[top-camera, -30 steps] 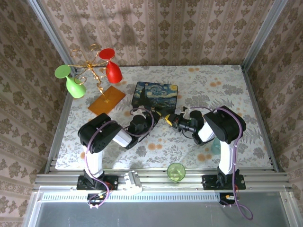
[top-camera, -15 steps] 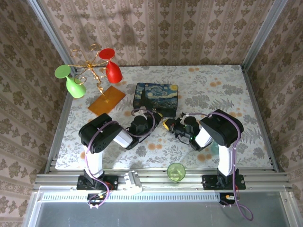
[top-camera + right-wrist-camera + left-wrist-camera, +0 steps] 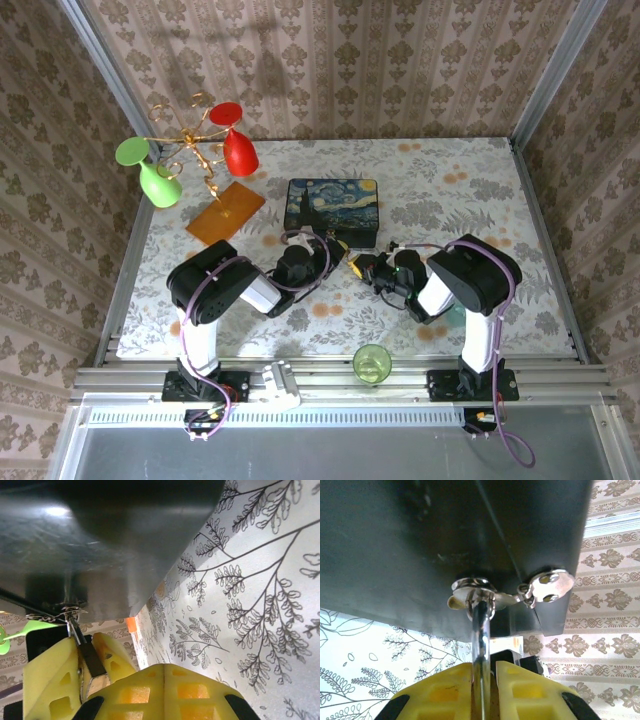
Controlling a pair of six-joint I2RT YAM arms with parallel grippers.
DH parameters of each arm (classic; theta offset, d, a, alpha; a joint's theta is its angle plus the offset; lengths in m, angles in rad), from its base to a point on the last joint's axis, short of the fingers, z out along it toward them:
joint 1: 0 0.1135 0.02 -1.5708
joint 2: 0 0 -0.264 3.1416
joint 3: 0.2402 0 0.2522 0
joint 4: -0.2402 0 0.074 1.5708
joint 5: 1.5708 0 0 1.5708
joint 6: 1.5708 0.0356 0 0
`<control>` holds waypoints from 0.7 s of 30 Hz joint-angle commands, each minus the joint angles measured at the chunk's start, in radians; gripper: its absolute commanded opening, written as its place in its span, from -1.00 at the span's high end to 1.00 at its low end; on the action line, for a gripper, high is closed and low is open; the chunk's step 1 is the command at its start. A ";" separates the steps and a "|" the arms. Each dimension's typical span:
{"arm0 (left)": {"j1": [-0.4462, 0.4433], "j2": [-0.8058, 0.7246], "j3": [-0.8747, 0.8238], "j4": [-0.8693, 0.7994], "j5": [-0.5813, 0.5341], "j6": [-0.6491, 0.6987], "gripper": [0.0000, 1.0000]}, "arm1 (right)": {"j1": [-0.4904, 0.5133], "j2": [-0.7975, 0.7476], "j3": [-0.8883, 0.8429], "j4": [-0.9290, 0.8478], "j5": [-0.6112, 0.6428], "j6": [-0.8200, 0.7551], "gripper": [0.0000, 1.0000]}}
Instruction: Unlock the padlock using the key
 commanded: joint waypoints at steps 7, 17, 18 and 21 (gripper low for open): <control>0.005 -0.003 0.012 0.094 0.016 0.027 1.00 | -0.060 -0.035 -0.033 0.002 -0.006 -0.071 0.97; 0.005 -0.015 0.022 0.095 0.025 0.015 1.00 | -0.096 -0.124 -0.062 -0.002 -0.159 -0.273 -0.08; 0.004 -0.015 0.023 0.094 0.025 0.015 1.00 | -0.092 -0.132 -0.067 -0.007 -0.164 -0.295 -0.09; 0.003 -0.010 0.026 0.095 0.027 0.006 1.00 | -0.078 -0.185 -0.061 -0.159 -0.152 -0.406 -0.09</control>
